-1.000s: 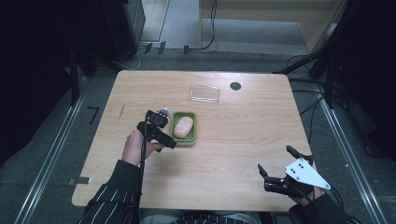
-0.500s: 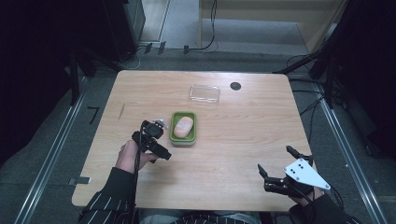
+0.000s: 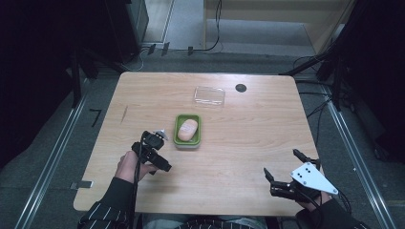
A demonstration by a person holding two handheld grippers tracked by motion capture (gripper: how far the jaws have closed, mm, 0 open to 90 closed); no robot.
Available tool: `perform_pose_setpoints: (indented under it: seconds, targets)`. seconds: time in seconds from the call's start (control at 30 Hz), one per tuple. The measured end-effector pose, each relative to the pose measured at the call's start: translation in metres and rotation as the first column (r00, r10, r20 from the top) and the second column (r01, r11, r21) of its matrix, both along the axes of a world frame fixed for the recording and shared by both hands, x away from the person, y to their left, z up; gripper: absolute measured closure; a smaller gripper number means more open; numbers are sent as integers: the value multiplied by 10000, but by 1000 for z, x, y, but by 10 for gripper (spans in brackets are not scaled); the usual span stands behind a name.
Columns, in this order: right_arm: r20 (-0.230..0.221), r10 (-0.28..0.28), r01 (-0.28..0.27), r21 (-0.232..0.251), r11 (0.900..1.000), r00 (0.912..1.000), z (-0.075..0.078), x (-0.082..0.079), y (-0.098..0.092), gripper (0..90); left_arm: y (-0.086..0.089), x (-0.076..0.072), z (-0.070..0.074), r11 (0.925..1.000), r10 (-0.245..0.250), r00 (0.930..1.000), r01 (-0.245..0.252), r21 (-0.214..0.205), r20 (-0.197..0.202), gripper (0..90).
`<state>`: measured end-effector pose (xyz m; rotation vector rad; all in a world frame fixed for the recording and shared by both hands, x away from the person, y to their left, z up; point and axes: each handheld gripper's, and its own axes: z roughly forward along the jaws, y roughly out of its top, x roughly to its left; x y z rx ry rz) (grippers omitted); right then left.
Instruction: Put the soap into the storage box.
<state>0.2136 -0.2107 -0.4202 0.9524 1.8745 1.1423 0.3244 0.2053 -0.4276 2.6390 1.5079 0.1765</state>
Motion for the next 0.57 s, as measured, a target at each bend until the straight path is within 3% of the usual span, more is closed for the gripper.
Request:
perform_pose_setpoints:
  seconds: [0.23, 0.57]
  targets:
    - [3, -2, 2, -13, 10000, 10000, 0, 0, 0, 1, 2, -9, -10, 9999, -59, 9996, 63, 137, -277, 69]
    - [36, 12, -12, -7, 10000, 10000, 0, 0, 0, 1, -1, -10, -13, 9996, -211, 9996, 214, 175, -177, 70]
